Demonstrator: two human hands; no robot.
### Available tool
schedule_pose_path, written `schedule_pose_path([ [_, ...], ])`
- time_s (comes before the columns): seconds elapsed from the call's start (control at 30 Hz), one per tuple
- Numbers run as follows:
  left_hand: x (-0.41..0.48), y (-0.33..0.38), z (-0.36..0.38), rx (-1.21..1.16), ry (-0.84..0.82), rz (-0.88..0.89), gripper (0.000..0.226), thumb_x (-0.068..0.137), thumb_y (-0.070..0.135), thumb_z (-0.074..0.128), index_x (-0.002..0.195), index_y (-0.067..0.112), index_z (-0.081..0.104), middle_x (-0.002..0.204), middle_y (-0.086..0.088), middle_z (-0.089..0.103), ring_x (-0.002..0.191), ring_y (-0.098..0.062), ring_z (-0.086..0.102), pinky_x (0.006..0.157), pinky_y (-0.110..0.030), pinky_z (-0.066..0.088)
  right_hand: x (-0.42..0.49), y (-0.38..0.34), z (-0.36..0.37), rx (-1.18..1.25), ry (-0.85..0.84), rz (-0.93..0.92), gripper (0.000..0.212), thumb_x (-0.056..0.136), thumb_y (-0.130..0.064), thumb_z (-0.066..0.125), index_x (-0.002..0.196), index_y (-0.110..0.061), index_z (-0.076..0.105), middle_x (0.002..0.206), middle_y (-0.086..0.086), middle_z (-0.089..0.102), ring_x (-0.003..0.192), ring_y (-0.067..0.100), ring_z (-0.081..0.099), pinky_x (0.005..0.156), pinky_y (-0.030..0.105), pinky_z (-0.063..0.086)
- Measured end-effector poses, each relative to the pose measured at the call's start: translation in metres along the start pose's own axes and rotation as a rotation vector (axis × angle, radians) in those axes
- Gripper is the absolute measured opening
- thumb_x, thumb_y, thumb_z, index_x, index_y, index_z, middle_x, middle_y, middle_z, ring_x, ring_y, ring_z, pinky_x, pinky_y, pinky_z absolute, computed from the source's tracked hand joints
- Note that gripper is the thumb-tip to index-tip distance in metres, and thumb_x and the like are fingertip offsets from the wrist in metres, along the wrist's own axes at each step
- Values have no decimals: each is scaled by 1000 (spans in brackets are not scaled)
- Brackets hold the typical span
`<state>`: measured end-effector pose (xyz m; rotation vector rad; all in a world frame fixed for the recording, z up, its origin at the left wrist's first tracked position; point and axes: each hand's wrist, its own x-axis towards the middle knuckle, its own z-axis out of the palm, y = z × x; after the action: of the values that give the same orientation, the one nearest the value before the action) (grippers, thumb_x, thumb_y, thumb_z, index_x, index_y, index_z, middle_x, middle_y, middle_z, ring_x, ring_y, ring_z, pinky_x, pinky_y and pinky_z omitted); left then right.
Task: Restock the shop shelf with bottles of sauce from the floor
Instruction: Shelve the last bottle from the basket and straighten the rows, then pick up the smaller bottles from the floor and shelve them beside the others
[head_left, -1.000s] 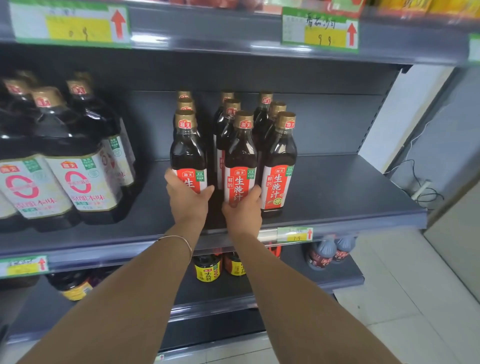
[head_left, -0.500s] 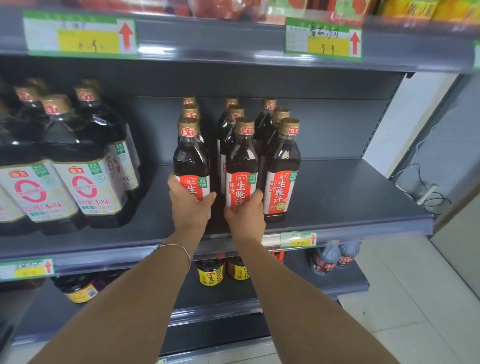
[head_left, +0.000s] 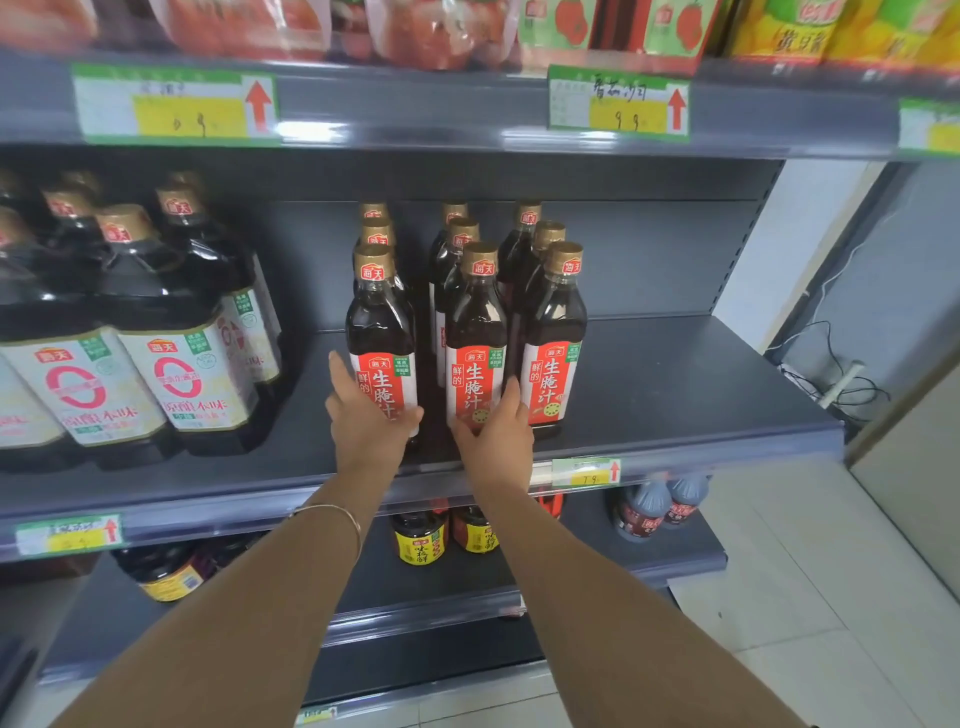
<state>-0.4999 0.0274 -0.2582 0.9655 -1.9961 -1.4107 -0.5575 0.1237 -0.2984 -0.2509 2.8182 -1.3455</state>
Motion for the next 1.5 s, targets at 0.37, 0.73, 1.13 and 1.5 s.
schedule_pose_path([
  [0.37, -34, 18, -16, 334, 24, 270, 39, 86, 22, 61, 122, 14, 47, 119, -11, 56, 110, -31, 54, 88, -44, 46, -17, -3, -52, -72, -58, -82, 52, 93, -28, 55, 140, -15, 38, 142, 9, 40, 125, 32, 47, 102, 41, 42],
  [0.73, -80, 11, -4, 1107, -571, 622, 23, 92, 32, 46, 111, 22, 53, 114, -2, 61, 107, -27, 57, 80, -37, 46, -39, 26, -93, -430, -473, -74, 31, 91, -25, 53, 107, 1, 63, 106, 12, 63, 106, 30, 60, 82, 35, 48],
  [1.13, -145, -20, 67, 1145, -723, 649, 30, 93, 29, 45, 121, 20, 49, 121, -6, 59, 112, -29, 56, 81, -38, 45, -63, 124, -152, -412, -453, 47, 35, 92, -22, 53, 114, 3, 62, 118, 19, 63, 112, 33, 58, 96, 38, 47],
  [1.5, -303, -86, 208, 1138, -961, 650, 25, 91, 29, 44, 113, 19, 49, 121, -8, 57, 112, -31, 55, 86, -37, 43, -122, 323, -230, -337, -432, 313, 32, 93, -23, 49, 115, -4, 62, 118, 17, 63, 111, 32, 58, 94, 36, 47],
])
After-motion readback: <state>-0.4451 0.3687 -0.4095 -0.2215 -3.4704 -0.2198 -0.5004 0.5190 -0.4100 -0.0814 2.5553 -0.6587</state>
